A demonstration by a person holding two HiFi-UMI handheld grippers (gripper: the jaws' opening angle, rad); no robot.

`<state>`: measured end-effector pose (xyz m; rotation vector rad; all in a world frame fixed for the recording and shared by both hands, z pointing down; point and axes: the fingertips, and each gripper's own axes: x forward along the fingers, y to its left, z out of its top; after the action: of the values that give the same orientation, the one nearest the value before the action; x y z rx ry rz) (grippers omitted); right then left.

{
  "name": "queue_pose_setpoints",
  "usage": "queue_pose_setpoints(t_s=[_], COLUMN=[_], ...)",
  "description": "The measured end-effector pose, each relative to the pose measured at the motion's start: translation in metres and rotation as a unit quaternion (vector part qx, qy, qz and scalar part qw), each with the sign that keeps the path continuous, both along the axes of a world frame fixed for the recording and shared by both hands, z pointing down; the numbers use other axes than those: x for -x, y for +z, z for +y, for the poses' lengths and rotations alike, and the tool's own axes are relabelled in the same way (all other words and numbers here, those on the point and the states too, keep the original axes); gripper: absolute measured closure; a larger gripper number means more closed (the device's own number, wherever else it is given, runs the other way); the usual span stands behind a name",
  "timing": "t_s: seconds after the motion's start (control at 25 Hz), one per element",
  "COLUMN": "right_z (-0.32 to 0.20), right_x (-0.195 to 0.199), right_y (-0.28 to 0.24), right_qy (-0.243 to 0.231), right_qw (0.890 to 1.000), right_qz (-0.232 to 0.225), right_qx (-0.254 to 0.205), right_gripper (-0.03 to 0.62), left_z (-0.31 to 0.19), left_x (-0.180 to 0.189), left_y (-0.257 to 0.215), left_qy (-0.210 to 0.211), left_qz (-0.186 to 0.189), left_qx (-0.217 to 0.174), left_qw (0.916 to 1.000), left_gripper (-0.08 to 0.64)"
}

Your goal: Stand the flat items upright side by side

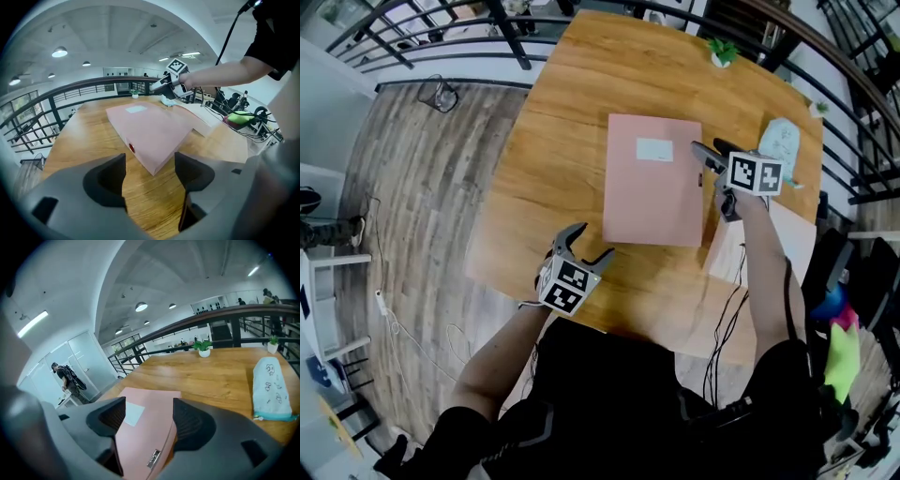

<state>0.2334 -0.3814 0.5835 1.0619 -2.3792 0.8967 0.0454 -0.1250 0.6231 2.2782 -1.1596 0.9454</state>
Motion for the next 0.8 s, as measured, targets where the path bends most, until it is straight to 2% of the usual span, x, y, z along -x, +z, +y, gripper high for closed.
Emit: queue_pose_setpoints(t_s=[0.12,0.28,0.36,0.56,0.72,0.8], right_z=[-0.02,-0.042,-0.05,-0.065,-0.069,-0.071], right_x=[0.002,0.001,0.002,0.008,0.011,0.013], right_y=[0.017,0.041,0.049,0.074,0.081,0.084], right_qy=[-0.017,-0.021,-0.029,-0.036,-0.075,-0.093], right_qw=[1.0,0.999,0.999,0.998,0.996,0.994], right_qz=[0.02,0.025,0.031,0.004,0.018,0.009], right_qx=[0.005,0.024,0.024,0.059,0.053,0.06], right_gripper=[0.273,0.264,0.261,0.259,0.253,0.25], left_z=[-0.001,0.004,0.001,-0.009,-0.012,-0.013], left_x=[-0.003,-0.01,-0.013,-0.011,-0.011,-0.012], left_y=[0.015,0.028,0.033,0.045,0.046,0.048], left_qy=[-0.007,0.017,0.016,0.008,0.019,0.021], left_qz=[0.002,-0.025,-0.029,-0.035,-0.038,-0.03], left_qx=[0.02,0.029,0.03,0.026,0.017,0.023], left_qw=[0.9998,0.9991,0.999,0.999,0.999,0.999], left_gripper=[0.233,0.233,0.233,0.235,0.235,0.235])
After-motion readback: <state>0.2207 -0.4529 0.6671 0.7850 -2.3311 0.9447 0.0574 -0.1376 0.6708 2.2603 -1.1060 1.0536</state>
